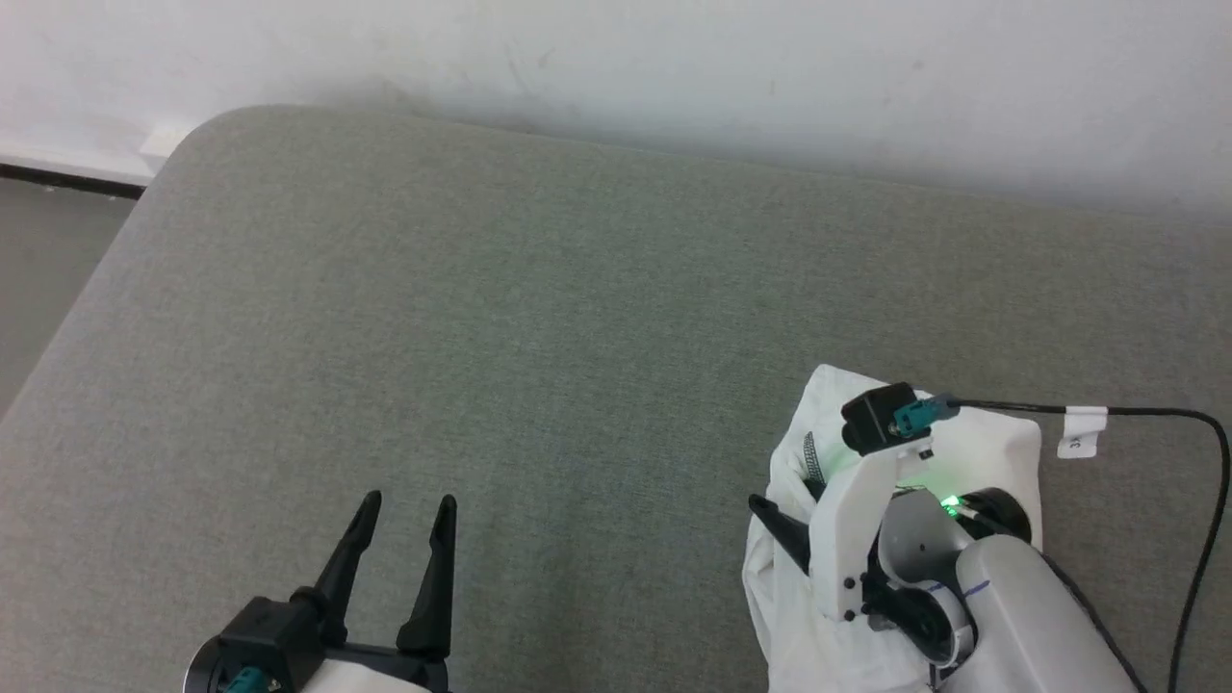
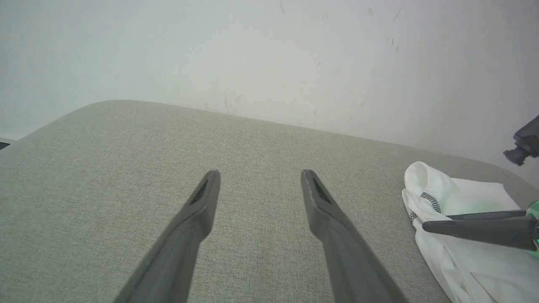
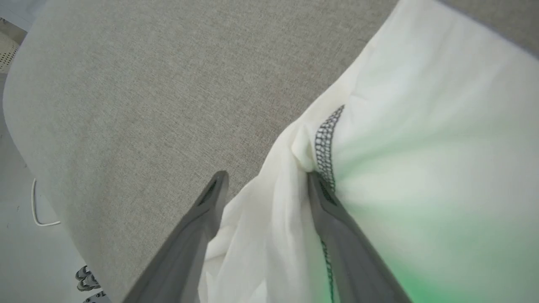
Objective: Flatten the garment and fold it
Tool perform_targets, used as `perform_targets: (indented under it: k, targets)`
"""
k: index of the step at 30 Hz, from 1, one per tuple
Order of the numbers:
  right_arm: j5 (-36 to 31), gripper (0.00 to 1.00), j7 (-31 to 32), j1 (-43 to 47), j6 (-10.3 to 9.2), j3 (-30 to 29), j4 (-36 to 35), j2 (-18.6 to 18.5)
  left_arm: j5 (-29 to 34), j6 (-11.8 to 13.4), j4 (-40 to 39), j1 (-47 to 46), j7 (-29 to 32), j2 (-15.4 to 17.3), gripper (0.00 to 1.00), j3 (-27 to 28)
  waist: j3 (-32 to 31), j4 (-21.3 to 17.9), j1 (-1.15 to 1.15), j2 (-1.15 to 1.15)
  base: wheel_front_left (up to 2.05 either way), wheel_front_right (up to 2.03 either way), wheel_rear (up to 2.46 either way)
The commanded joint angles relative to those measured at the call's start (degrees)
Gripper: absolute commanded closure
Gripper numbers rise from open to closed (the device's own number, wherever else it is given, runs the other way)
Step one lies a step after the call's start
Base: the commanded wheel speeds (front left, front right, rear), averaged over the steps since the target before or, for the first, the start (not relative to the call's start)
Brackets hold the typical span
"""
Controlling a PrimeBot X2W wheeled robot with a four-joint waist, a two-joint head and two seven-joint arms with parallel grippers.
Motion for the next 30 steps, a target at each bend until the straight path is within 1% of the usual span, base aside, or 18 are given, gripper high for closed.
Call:
perform_targets:
  k: [1, 3, 5, 6, 9, 10, 11, 12, 14, 15, 18, 21, 25, 30]
  targets:
    - [0.2, 0.0, 0.1, -0.3, -0.04, -0.1, -0.2, -0.1, 0.1, 0.1, 0.0, 0.2, -0.3, -0.1, 0.0, 0.1, -0.5, -0.8, -0.01, 0.0, 0.0, 0.0, 0.0]
    - [-0.3, 0.0, 0.5, 0.2, -0.04, -1.4, -3.1, -0.1, 0.1, 0.3, -0.2, 0.6, -0.3, -0.1, 0.0, 0.2, -0.8, -1.9, -0.01, 0.0, 0.0, 0.0, 0.0]
    - [-0.9, 0.0, 0.6, 1.5, -0.04, -3.9, -6.8, -0.5, 0.1, 0.4, -0.5, 0.9, -0.3, -0.1, 0.0, 0.3, -1.1, -3.0, -0.01, 0.0, 0.0, 0.0, 0.0]
    - [-1.6, 0.0, 0.0, 3.5, -0.04, -7.1, -11.2, -1.2, 0.1, 0.4, -0.8, 1.1, -0.3, 0.0, 0.0, 0.3, -1.2, -3.9, -0.01, 0.0, 0.0, 0.0, 0.0]
    - [-2.7, 0.0, -0.8, 7.7, -0.04, -12.9, -17.5, -1.6, 0.2, 0.6, -1.2, 1.4, -0.3, 0.3, 0.0, 0.5, -1.3, -5.3, -0.01, 0.0, 0.0, 0.0, 0.0]
    - [-2.7, 0.0, -0.8, 7.7, -0.04, -12.9, -17.5, -1.6, 0.2, 0.6, -1.2, 1.4, -0.3, 0.3, 0.0, 0.5, -1.3, -5.3, -0.01, 0.0, 0.0, 0.0, 0.0]
    - [-3.1, 0.0, -0.8, 9.3, -0.04, -14.5, -19.5, -1.6, 0.2, 0.7, -1.3, 1.5, -0.3, 0.4, 0.0, 0.5, -1.2, -5.6, -0.01, 0.0, 0.0, 0.0, 0.0]
    - [-3.4, 0.0, -0.3, 12.6, -0.04, -17.5, -22.7, -1.4, 0.2, 0.7, -1.6, 1.6, -0.2, 0.6, 0.0, 0.5, -0.9, -6.3, -0.01, 0.0, 0.0, 0.0, 0.0]
    - [-3.0, 0.0, 0.3, 15.7, -0.04, -19.8, -25.0, -1.0, 0.1, 0.7, -1.8, 1.7, -0.2, 0.8, 0.0, 0.6, -0.6, -6.7, -0.01, 0.0, 0.0, 0.0, 0.0]
    - [-3.0, 0.0, 0.3, 15.7, -0.04, -19.8, -25.0, -1.0, 0.1, 0.7, -1.8, 1.7, -0.2, 0.8, 0.0, 0.6, -0.6, -6.7, -0.01, 0.0, 0.0, 0.0, 0.0]
    - [-2.5, 0.0, 0.5, 18.6, -0.04, -22.3, -26.7, -0.5, 0.1, 0.7, -2.1, 1.6, -0.1, 1.1, 0.0, 0.6, 0.1, -7.0, -0.01, 0.0, 0.0, 0.0, 0.0]
    - [-1.7, 0.0, 0.1, 19.7, -0.04, -23.9, -25.6, -0.2, 0.1, 0.5, -2.2, 1.3, 0.2, 1.4, 0.0, 0.4, 0.5, -6.7, -0.01, 0.0, 0.0, 0.0, 0.0]
    - [1.9, 0.0, -1.7, 19.2, -0.04, -23.3, -21.3, -0.2, 0.2, 0.5, -2.6, 0.9, 0.9, 2.1, 0.0, 0.4, 0.8, -5.8, -0.01, 0.0, 0.0, 0.0, 0.0]
    - [2.6, 0.0, -3.7, 16.8, -0.04, -21.5, -13.9, -0.2, 0.2, 0.6, -3.3, 0.8, 1.7, 3.0, 0.0, 0.5, 1.0, -4.8, -0.01, 0.0, 0.0, 0.0, 0.0]
